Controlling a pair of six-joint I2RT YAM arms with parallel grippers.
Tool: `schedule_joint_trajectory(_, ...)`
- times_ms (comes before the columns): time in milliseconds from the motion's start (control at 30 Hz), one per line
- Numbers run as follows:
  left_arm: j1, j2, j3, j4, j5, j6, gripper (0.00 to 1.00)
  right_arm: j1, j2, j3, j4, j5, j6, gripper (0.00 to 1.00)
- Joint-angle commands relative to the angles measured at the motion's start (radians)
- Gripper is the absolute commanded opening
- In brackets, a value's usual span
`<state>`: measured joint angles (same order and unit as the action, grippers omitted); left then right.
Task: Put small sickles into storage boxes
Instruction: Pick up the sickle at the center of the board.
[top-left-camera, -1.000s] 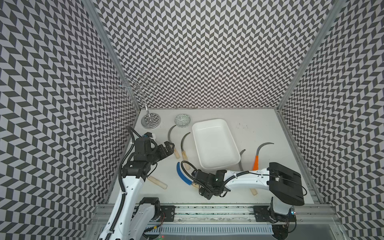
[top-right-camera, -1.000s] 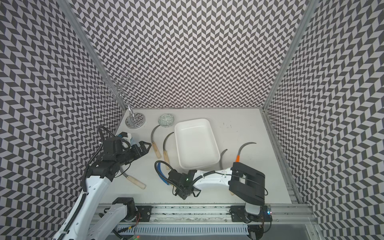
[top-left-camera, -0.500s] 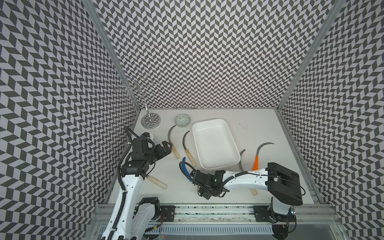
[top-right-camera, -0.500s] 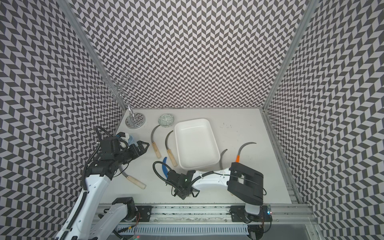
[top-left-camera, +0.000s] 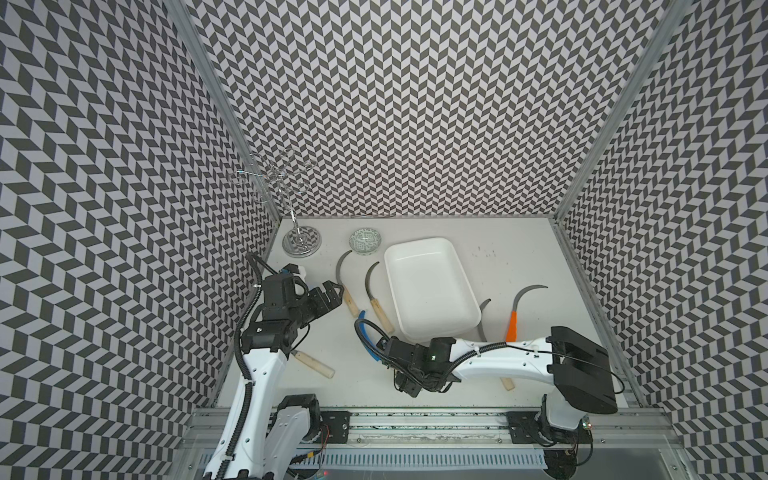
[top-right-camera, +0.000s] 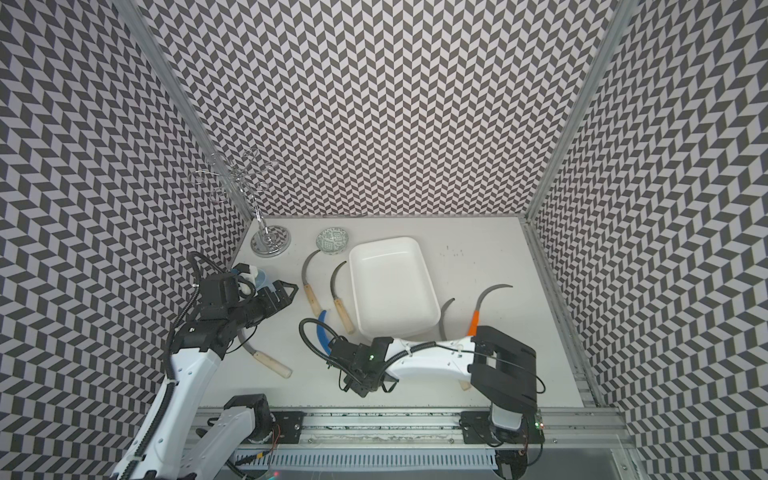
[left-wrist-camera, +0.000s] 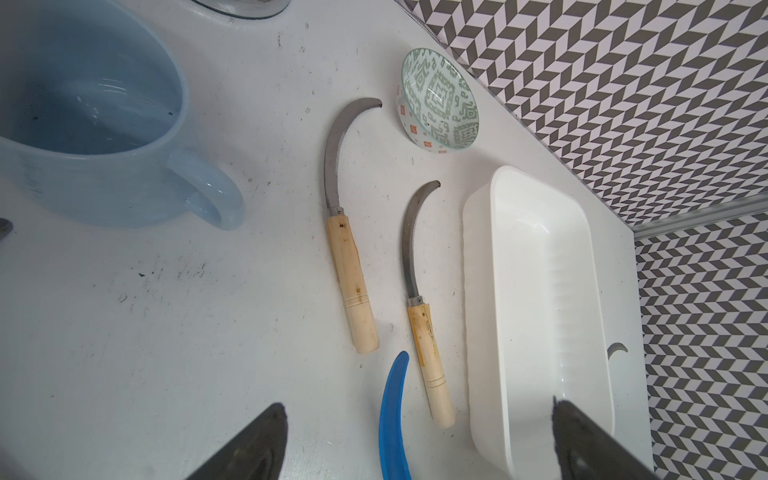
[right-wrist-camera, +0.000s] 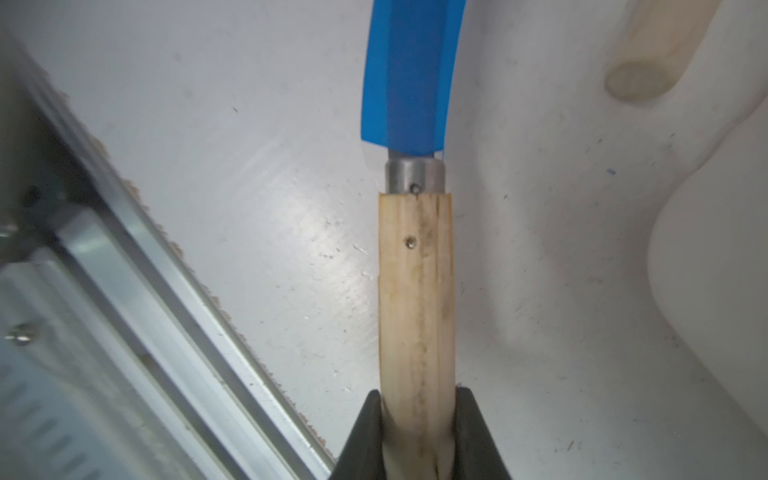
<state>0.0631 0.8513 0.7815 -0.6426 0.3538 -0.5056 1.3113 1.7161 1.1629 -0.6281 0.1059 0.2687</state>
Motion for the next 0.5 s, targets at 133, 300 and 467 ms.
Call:
schedule_joint_trajectory(133, 0.022, -0.009, -0.008, 0.027, 0.006, 0.012, 1.00, 0.008, -0.089, 0.118, -0.094, 0.097, 0.009, 0.00)
schedule_joint_trajectory(300, 0.027, -0.026, -0.009, 0.026, 0.007, 0.010, 1.00, -0.046, -0.089, 0.201, -0.162, 0.204, 0.018, 0.00)
schedule_joint_trajectory(467, 0.027, -0.031, -0.020, 0.037, 0.029, 0.007, 1.00, -0.208, -0.113, 0.244, -0.155, 0.182, -0.011, 0.00)
